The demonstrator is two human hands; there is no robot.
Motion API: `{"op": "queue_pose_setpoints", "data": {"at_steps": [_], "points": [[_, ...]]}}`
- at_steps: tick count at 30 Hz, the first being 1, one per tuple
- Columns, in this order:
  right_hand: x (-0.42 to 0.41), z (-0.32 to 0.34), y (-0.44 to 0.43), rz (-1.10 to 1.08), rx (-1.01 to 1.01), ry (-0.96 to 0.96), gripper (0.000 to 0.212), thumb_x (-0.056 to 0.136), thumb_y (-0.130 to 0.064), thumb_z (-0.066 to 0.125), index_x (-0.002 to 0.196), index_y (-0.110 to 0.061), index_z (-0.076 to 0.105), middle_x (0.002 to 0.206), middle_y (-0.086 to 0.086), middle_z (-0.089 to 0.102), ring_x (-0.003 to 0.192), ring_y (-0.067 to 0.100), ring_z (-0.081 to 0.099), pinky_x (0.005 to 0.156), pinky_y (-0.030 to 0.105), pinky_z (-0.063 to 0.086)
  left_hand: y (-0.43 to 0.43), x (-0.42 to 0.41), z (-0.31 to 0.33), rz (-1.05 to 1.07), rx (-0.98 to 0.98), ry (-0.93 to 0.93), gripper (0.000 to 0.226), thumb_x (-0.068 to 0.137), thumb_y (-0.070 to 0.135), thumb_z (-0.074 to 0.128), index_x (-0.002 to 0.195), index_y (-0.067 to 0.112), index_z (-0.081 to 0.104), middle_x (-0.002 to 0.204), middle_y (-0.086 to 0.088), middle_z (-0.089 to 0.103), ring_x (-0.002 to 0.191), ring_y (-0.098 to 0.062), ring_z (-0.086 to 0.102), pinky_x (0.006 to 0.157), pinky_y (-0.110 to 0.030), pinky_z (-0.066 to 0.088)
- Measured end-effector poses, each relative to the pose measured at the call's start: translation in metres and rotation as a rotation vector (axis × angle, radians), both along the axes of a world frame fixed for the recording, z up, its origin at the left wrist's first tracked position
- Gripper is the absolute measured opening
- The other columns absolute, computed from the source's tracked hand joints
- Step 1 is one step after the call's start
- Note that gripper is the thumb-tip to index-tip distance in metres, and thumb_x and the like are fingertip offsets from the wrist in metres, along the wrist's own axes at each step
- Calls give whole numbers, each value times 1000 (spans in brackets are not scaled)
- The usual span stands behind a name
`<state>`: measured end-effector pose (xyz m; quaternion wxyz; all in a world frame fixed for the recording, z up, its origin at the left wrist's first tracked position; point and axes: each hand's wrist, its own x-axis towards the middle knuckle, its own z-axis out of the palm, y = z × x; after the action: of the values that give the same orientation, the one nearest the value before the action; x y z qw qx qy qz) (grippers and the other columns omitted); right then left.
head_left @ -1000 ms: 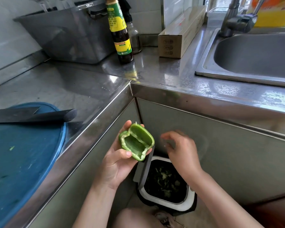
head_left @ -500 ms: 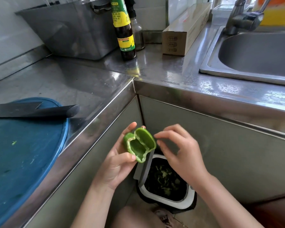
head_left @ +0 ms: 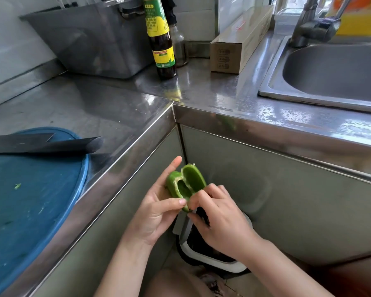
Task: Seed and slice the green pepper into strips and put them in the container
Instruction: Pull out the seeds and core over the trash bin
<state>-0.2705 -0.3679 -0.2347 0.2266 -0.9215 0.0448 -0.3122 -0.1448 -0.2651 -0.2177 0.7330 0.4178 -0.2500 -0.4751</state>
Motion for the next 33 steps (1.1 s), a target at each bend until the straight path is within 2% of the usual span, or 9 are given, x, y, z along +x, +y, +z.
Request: {"op": "queue_pose_setpoints", "data": {"at_steps": [4, 8, 13, 16, 18, 22, 26, 29, 33], "points": [[3, 11, -10, 102, 94, 140, 40, 73, -14, 72, 87, -24, 36, 81, -10, 46, 82, 10, 36, 73, 28, 40, -4, 1, 2, -42, 37, -45, 80, 65, -18, 58, 134, 24, 51, 113, -11, 63, 103, -21, 60, 86, -29, 52], [13, 17, -21, 151, 140, 293, 42, 75, -14, 68, 88, -26, 30, 87, -7, 43, 82, 11, 35, 77, 29, 36, -10, 1, -1, -14, 63, -58, 81, 67, -21, 51, 134, 25, 50, 120, -12, 61, 108, -21, 57, 90, -28, 51], [16, 13, -33, 63, 335, 192, 27, 77, -8, 67, 89, -20, 45, 83, -10, 49, 78, 5, 46, 69, 19, 40, -12, 8, -2, 97, 52, -33, 85, 61, -18, 56, 134, 25, 50, 130, -11, 56, 111, -21, 56, 91, -29, 50], [16, 5, -41, -144, 389, 74, 14, 80, -7, 68, 84, -16, 59, 77, -7, 63, 74, 9, 59, 70, 26, 47, -10, 12, -3, 156, 62, -15, 85, 60, -17, 57, 132, 26, 52, 129, -8, 57, 113, -20, 55, 97, -33, 48], [18, 1, -43, -250, 406, 56, 15, 76, -5, 73, 80, -16, 64, 74, -8, 66, 72, 10, 62, 69, 27, 49, -9, 11, -3, 166, 68, -11, 85, 58, -16, 60, 132, 27, 53, 128, -6, 58, 111, -19, 56, 98, -33, 46], [22, -1, -41, -280, 281, 3, 21, 66, -9, 82, 76, -17, 66, 69, -13, 59, 71, 15, 57, 66, 31, 46, -8, 8, -5, 157, 85, -17, 84, 59, -16, 61, 131, 27, 53, 129, -8, 57, 110, -19, 58, 97, -32, 48], [25, -3, -37, -203, 82, 15, 25, 71, -22, 80, 95, -21, 75, 70, -2, 52, 70, 19, 49, 64, 29, 38, -10, 2, -2, 138, 104, -22, 80, 65, -17, 55, 132, 27, 52, 135, -13, 53, 116, -23, 54, 104, -43, 39], [25, -10, -32, -198, -5, 53, 22, 75, -25, 77, 97, -22, 76, 71, -1, 50, 71, 20, 48, 62, 30, 37, -11, 1, 0, 165, 104, -12, 79, 64, -17, 55, 129, 26, 55, 131, -12, 56, 110, -21, 56, 100, -38, 41], [24, -13, -29, -206, 19, 93, 18, 73, -20, 78, 90, -20, 75, 73, -2, 50, 73, 21, 50, 65, 28, 33, -12, -2, 3, 160, 119, -71, 79, 63, -17, 55, 129, 25, 54, 131, -11, 55, 109, -20, 56, 96, -33, 46]]}}
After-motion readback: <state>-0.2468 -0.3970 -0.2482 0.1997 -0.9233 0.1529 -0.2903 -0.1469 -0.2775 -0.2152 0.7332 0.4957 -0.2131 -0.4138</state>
